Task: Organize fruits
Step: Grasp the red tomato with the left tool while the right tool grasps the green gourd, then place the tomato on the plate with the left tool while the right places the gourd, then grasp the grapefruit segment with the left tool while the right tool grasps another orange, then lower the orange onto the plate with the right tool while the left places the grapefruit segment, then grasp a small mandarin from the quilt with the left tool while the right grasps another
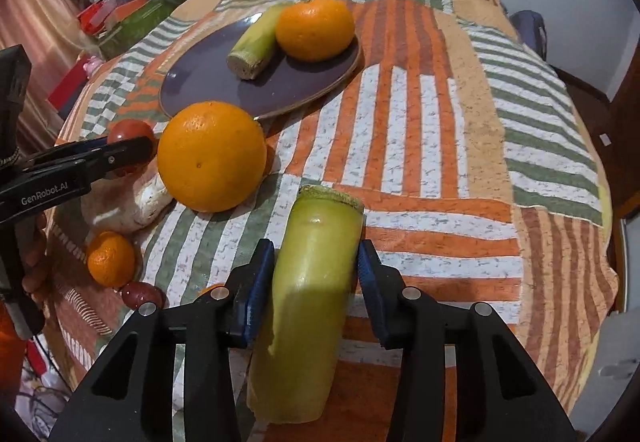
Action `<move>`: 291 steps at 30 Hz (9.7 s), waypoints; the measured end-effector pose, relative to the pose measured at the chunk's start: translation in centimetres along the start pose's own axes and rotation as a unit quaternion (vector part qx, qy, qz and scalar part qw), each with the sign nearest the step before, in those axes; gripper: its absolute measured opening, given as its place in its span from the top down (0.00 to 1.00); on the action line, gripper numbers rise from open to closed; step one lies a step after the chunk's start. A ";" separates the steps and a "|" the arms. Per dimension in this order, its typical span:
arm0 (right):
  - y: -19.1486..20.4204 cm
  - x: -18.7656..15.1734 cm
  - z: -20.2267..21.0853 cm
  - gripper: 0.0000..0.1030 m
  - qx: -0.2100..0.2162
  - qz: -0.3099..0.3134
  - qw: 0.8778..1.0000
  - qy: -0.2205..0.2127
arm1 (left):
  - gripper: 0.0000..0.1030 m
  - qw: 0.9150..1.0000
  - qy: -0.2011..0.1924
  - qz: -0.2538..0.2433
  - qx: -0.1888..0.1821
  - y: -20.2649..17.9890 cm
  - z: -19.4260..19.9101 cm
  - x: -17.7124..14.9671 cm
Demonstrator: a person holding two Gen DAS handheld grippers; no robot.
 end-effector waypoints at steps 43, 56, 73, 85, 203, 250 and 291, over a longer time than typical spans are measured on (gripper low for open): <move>1.9 8.7 6.3 0.70 -0.017 0.044 0.990 -0.130 | 0.55 0.995 -0.093 -0.020 0.006 -0.4 6.0 5.7; 2.9 11.7 2.8 0.70 -0.018 0.086 0.992 -0.089 | 0.55 0.998 -0.052 -0.028 0.000 0.3 0.8 8.1; 3.9 14.5 0.9 0.69 0.008 0.094 0.991 -0.092 | 0.54 0.999 -0.030 -0.017 -0.002 1.1 -2.4 11.1; 3.6 13.8 2.8 0.59 0.007 0.083 0.990 -0.116 | 0.42 0.998 -0.058 -0.019 0.012 1.0 -0.1 10.9; 7.6 9.6 -0.6 0.40 0.017 0.086 0.994 -0.068 | 0.53 0.999 -0.019 0.025 -0.014 4.3 1.8 3.4; 3.5 9.8 2.7 0.33 0.019 0.061 0.992 -0.110 | 0.59 0.997 -0.069 0.012 -0.027 1.9 1.0 11.3; 5.3 2.8 11.4 0.27 -0.023 0.064 0.983 -0.169 | 0.39 0.989 -0.143 -0.035 0.020 -2.8 16.0 0.1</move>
Point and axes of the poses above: each gripper's, at about its wrist camera, not at the fingertips, and z roughly against the way its jaws point, y to its left, x to its top, the point moved 4 cm from there along -z, roughly the way its jaws point, and after that the axes turned 13 degrees about y, right-handed, at the moved point
